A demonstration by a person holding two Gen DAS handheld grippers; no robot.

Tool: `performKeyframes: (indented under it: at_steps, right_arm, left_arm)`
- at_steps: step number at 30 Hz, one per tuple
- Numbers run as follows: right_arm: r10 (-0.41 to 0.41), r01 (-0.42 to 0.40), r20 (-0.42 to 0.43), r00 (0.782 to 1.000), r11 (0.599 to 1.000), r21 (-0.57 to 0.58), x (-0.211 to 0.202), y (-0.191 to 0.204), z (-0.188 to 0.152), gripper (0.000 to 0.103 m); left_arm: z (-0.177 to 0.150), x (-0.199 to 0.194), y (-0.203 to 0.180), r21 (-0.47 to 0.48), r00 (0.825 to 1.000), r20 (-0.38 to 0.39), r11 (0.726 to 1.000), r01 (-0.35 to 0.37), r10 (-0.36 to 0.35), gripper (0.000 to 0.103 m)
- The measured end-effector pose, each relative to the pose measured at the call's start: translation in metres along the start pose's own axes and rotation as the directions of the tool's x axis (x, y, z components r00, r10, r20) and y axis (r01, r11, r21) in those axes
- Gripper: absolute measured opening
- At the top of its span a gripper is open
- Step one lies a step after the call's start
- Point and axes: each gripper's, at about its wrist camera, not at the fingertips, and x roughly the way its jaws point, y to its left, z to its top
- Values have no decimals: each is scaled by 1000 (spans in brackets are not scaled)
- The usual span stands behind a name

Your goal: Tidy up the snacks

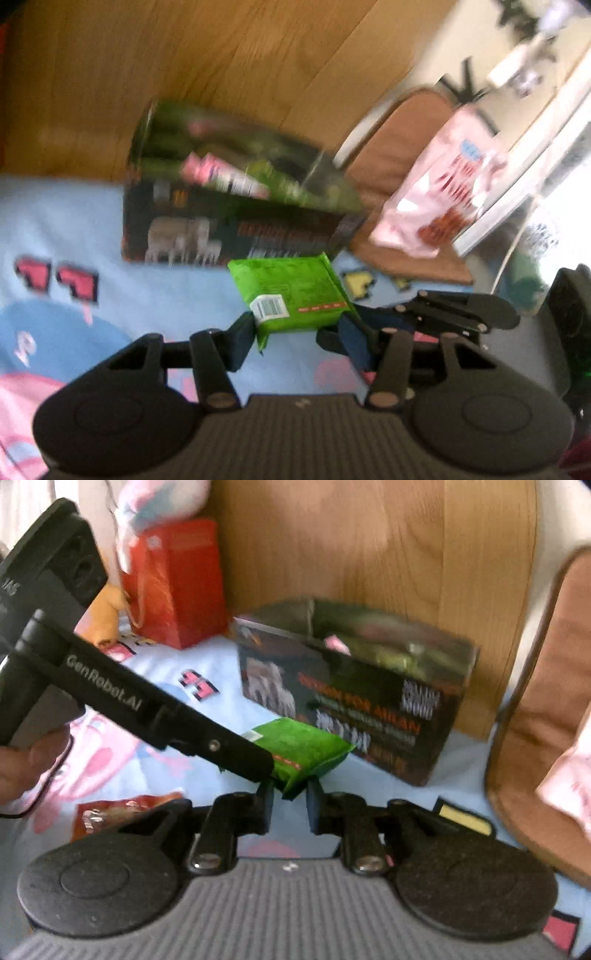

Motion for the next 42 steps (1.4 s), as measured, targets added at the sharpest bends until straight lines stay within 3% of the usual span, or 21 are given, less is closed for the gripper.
performKeyframes:
  at_steps: [4, 7, 10, 12, 15, 20, 22, 26, 29, 32, 34, 39, 40, 41, 42]
  right_arm:
    - [-11, 11, 113, 993, 1000, 6, -19, -2, 25, 21]
    - [-34, 28, 163, 986, 999, 33, -7, -12, 49, 24]
    - [11, -26, 159, 987, 995, 93, 27, -25, 72, 26]
    - [-39, 26, 166, 985, 997, 74, 44, -23, 81, 38]
    - [-83, 72, 186, 979, 995, 64, 51, -22, 86, 39]
    - [-182, 172, 222, 958, 983, 67, 41, -31, 77, 43]
    - [-175, 159, 199, 964, 983, 94, 34, -39, 73, 43]
    - [-52, 23, 205, 977, 990, 142, 0, -44, 54, 47]
    - [31, -62, 168, 985, 982, 178, -10, -42, 31, 48]
    - [73, -95, 113, 991, 974, 205, -1, -40, 17, 51]
    - [86, -96, 57, 995, 973, 211, 12, -37, 9, 51]
    - [163, -135, -80, 983, 953, 273, 44, -36, 9, 53]
    - [169, -134, -111, 979, 954, 270, 52, -33, 9, 54]
    - [171, -140, -104, 980, 957, 253, 54, -29, 8, 55]
    - [174, -146, -112, 978, 964, 224, 56, -22, 8, 55]
  left_arm:
    - [31, -14, -5, 19, 993, 116, 1000, -20, 18, 53]
    - [59, -2, 8, -8, 986, 165, 1000, -27, 27, 57]
    - [80, 13, 23, -37, 968, 211, 991, -129, 134, 62]
    - [86, 20, 30, -56, 956, 229, 983, -176, 184, 65]
    - [82, 18, 43, -92, 958, 233, 985, -146, 164, 67]
    - [66, -12, 43, -91, 946, 293, 989, -118, 139, 72]
    - [55, -21, 40, -74, 955, 279, 994, -79, 96, 72]
    - [28, -24, 32, 14, 972, 228, 998, -62, 57, 72]
    - [9, -14, 40, 23, 985, 169, 998, -51, 47, 74]
    - [-5, 3, 59, -51, 994, 83, 996, -67, 71, 79]
    - [-10, 17, 68, -110, 999, 22, 993, -31, 34, 78]
    - [-7, 26, 69, -131, 999, 33, 991, -29, 33, 76]
    - [-7, 28, 68, -131, 999, 34, 991, -23, 28, 69]
    - [-8, 30, 67, -123, 999, 27, 992, -21, 25, 53]
    - [-7, 34, 65, -115, 1000, 13, 993, -15, 16, 49]
